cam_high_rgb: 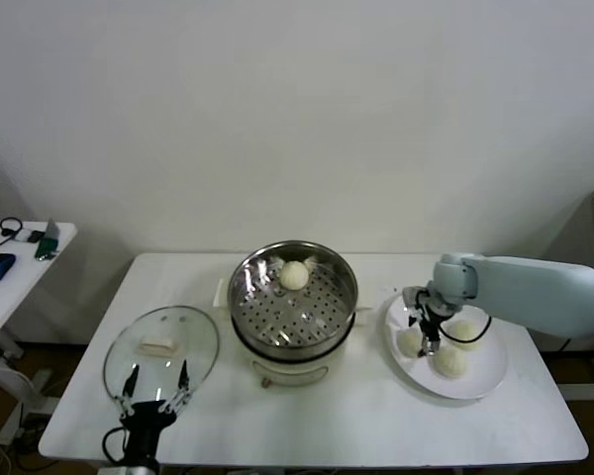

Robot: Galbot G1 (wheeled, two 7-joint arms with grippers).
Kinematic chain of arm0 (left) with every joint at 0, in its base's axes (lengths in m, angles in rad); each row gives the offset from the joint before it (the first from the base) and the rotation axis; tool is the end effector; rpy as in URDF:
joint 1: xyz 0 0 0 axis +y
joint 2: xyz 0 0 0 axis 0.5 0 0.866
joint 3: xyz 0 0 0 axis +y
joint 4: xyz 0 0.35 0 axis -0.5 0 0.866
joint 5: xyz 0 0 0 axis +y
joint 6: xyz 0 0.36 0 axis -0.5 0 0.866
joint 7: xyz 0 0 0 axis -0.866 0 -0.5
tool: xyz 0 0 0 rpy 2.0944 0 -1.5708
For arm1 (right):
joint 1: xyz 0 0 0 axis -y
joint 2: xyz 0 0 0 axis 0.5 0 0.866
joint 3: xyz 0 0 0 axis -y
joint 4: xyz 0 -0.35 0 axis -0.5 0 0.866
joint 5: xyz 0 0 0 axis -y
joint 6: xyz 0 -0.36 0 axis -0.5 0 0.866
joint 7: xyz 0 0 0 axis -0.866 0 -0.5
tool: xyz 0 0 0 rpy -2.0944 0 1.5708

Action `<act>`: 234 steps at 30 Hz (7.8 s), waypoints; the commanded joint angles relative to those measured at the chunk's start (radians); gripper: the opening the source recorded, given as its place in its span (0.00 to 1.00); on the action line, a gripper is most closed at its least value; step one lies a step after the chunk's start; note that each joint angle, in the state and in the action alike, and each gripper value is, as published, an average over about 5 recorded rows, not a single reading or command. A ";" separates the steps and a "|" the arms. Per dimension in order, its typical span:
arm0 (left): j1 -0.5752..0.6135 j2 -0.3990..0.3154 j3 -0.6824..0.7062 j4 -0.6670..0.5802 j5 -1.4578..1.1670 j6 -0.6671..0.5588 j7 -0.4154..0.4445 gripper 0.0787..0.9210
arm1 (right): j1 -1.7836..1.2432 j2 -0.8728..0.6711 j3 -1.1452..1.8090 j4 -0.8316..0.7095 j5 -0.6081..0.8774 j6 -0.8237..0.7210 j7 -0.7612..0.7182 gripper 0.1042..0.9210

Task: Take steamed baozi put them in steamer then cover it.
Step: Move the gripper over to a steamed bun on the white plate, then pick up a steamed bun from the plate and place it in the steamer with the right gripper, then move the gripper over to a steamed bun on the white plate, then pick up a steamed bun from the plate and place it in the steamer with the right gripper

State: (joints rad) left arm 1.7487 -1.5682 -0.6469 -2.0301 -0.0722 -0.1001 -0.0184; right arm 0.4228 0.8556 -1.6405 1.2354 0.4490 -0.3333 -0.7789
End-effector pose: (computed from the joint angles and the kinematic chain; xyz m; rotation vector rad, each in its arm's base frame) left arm 0.1218 0.0402 -0.3520 0.1935 -2.9976 -0.0075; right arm 0.5167 -0.0944 -0.2433 1.2165 -1.2665 1.3085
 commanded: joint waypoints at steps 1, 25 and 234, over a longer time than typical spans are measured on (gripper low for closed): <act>-0.001 0.000 0.003 0.002 -0.002 -0.001 -0.001 0.88 | -0.023 0.004 0.017 -0.013 -0.015 -0.003 -0.004 0.75; -0.009 0.005 0.022 -0.019 -0.004 0.009 0.000 0.88 | 0.850 0.119 -0.255 0.204 0.389 0.108 -0.246 0.70; 0.065 -0.030 0.021 -0.062 0.068 -0.017 -0.011 0.88 | 0.332 0.360 0.106 0.020 -0.205 0.738 -0.229 0.88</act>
State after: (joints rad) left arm 1.8110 -1.5980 -0.6281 -2.0902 -0.0077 -0.1154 -0.0295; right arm 0.6535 1.3039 -1.5360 1.2848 0.1134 0.3697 -0.9098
